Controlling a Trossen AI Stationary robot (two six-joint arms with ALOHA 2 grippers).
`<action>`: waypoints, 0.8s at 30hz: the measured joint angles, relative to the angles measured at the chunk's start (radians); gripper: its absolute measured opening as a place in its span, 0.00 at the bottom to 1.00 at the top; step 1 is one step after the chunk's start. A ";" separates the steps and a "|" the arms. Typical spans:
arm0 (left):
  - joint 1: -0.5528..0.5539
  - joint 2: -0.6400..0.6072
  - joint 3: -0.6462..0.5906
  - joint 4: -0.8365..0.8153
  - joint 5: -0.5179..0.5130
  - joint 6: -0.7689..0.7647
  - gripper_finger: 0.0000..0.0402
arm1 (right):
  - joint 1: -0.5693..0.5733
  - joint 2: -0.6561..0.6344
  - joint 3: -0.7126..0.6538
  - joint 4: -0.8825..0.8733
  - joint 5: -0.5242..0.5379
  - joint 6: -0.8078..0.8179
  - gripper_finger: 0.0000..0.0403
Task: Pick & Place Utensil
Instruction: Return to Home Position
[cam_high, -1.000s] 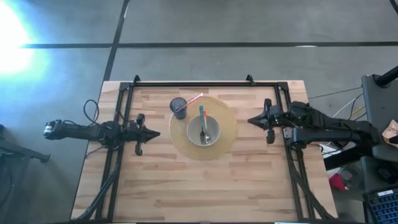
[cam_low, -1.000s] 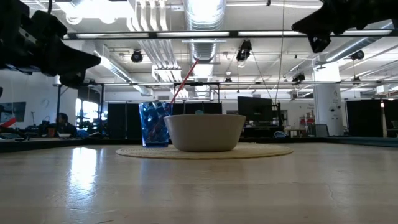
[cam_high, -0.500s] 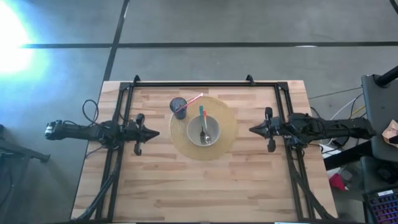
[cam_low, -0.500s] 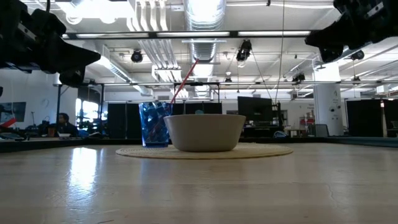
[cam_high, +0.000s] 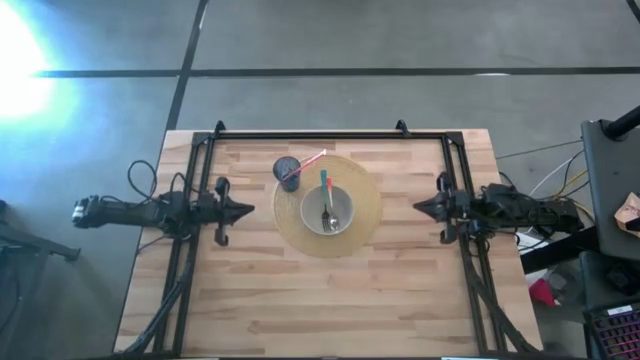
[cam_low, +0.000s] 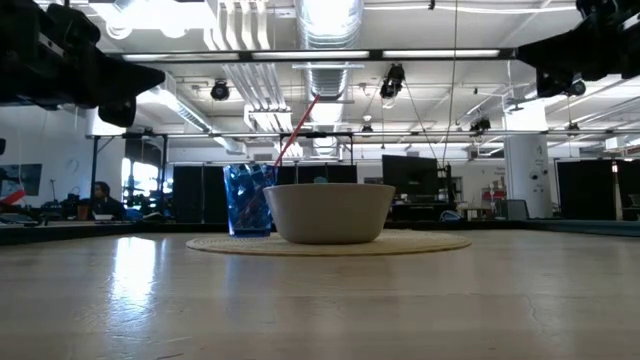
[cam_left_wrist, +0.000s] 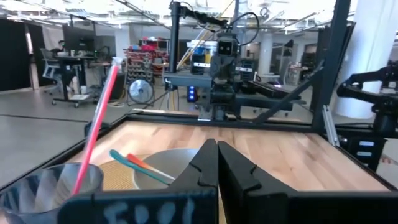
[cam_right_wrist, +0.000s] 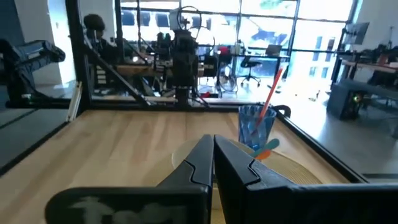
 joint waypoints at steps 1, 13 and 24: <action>0.006 -0.001 -0.003 0.001 0.002 -0.005 0.00 | 0.000 0.000 0.001 -0.008 0.003 -0.001 0.02; 0.035 0.009 -0.005 -0.003 0.097 -0.068 0.00 | 0.000 0.009 -0.045 -0.037 0.071 0.016 0.02; 0.036 0.014 -0.006 -0.058 0.145 -0.030 0.00 | 0.000 0.028 -0.136 0.105 -0.004 -0.014 0.02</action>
